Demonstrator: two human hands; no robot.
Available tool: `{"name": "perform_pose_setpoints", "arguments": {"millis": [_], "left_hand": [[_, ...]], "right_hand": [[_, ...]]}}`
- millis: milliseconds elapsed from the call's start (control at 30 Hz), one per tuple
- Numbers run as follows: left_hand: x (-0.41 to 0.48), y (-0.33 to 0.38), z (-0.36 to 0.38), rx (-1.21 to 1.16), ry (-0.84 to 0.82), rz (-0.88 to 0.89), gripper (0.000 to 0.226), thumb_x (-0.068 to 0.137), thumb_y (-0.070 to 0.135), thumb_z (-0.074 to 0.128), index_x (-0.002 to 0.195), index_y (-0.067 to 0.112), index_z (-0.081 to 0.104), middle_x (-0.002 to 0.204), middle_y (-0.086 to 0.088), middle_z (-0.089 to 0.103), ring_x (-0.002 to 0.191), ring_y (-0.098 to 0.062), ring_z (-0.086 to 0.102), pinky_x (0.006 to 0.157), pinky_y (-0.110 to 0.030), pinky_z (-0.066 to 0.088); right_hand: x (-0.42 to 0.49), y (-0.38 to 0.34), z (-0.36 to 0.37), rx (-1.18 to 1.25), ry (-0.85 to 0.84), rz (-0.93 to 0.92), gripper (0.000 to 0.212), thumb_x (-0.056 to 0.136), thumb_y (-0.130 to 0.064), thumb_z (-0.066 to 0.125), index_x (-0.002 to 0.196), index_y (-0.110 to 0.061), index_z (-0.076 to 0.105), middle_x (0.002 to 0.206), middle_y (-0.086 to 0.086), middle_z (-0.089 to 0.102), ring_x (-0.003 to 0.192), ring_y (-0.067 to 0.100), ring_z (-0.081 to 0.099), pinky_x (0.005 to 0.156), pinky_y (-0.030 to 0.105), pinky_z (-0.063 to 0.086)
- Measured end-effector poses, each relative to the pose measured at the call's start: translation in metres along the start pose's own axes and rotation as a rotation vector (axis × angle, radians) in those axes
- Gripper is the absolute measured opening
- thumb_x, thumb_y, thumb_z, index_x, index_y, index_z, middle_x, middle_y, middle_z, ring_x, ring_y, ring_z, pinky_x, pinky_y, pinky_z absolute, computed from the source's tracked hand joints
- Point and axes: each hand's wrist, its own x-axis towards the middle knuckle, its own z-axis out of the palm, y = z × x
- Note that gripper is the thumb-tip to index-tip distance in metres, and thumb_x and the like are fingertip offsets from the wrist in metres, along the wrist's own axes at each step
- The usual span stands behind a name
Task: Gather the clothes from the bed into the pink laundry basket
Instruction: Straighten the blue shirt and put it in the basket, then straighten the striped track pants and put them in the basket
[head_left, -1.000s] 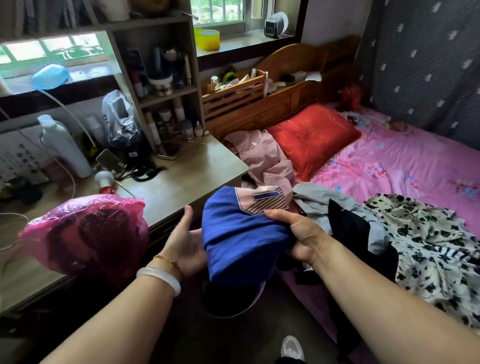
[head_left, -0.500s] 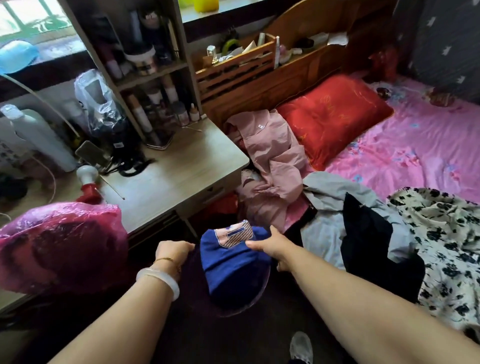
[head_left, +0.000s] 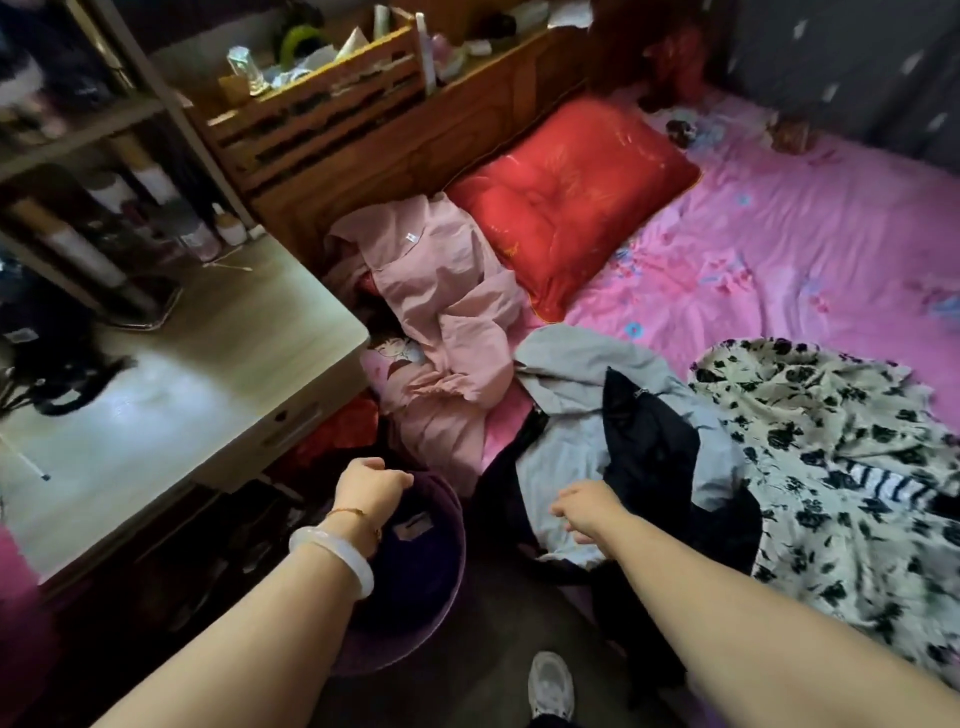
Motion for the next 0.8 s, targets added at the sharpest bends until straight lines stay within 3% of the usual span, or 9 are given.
{"name": "perform_pose_setpoints", "arguments": {"millis": [67,200,333,433,600,667,700,733,800], "left_hand": [[-0.001,0.02,0.03,0.038,-0.045,0.054,0.055,0.084,0.011,0.067,0.135,0.008,0.046,0.126,-0.015,0.058,0.106,-0.026,0.059,0.077,-0.029,0.052],[0.0,0.052,0.099,0.089,-0.132,0.127,0.055,0.084,0.0,0.061,0.136,0.007,0.044,0.093,-0.001,0.056,0.065,-0.009,0.052,0.042,-0.011,0.042],[0.008,0.07,0.161,0.17,-0.198,0.199,0.055,0.084,0.003,0.063,0.135,0.006,0.044,0.092,0.0,0.057,0.075,-0.016,0.054,0.058,-0.019,0.046],[0.016,0.072,0.205,0.194,-0.262,0.205,0.055,0.086,-0.002,0.06,0.137,0.004,0.04,0.078,0.005,0.05,0.063,-0.006,0.047,0.042,-0.005,0.038],[0.029,0.068,0.257,0.223,-0.323,0.182,0.054,0.085,0.002,0.062,0.135,0.007,0.043,0.088,0.001,0.059,0.062,-0.008,0.052,0.044,-0.011,0.04],[0.029,0.067,0.269,0.245,-0.334,0.182,0.052,0.085,0.005,0.062,0.134,0.01,0.044,0.096,0.0,0.061,0.066,-0.008,0.055,0.052,-0.017,0.04],[0.027,0.067,0.272,0.255,-0.343,0.179,0.051,0.086,0.006,0.062,0.133,0.011,0.044,0.101,0.0,0.062,0.069,-0.009,0.056,0.055,-0.018,0.04],[0.025,0.068,0.274,0.265,-0.357,0.182,0.05,0.086,0.006,0.062,0.133,0.012,0.044,0.105,-0.001,0.061,0.072,-0.009,0.056,0.056,-0.019,0.041],[0.021,0.07,0.278,0.301,-0.395,0.202,0.051,0.086,0.006,0.062,0.133,0.013,0.043,0.11,-0.002,0.059,0.081,-0.01,0.058,0.06,-0.019,0.043]], "right_hand": [[0.015,0.01,-0.023,-0.032,0.052,-0.006,0.013,0.086,-0.012,0.062,0.095,-0.013,0.07,0.097,0.01,0.065,0.092,0.023,0.062,0.087,0.035,0.052],[0.048,0.034,-0.059,-0.159,0.153,0.03,0.032,0.091,-0.014,0.054,0.12,-0.015,0.066,0.131,0.012,0.055,0.123,0.029,0.05,0.101,0.036,0.045],[0.087,0.053,-0.082,-0.227,0.196,0.108,0.039,0.09,-0.02,0.056,0.126,-0.035,0.06,0.147,0.01,0.025,0.13,0.033,0.032,0.103,0.033,0.04],[0.112,0.069,-0.101,-0.253,0.302,0.146,0.047,0.087,-0.011,0.055,0.127,-0.035,0.058,0.157,0.009,0.002,0.141,0.033,0.013,0.103,0.036,0.037],[0.151,0.11,-0.145,-0.259,0.423,0.263,0.039,0.082,-0.025,0.057,0.121,-0.028,0.063,0.158,0.011,0.0,0.142,0.035,0.011,0.108,0.038,0.033],[0.164,0.128,-0.159,-0.212,0.302,0.278,0.036,0.08,-0.04,0.063,0.11,-0.02,0.064,0.14,0.013,0.039,0.128,0.033,0.037,0.098,0.037,0.04],[0.164,0.133,-0.162,-0.143,0.288,0.225,0.029,0.08,-0.044,0.066,0.088,-0.017,0.063,0.109,0.009,0.056,0.105,0.029,0.051,0.084,0.035,0.043],[0.157,0.134,-0.162,-0.099,0.298,0.154,0.035,0.08,-0.046,0.068,0.066,-0.019,0.052,0.077,0.001,0.053,0.078,0.024,0.051,0.07,0.032,0.038],[0.148,0.137,-0.16,-0.049,0.37,0.045,0.055,0.079,-0.046,0.07,0.051,-0.021,0.031,0.049,-0.006,0.032,0.053,0.018,0.036,0.062,0.03,0.025]]}}
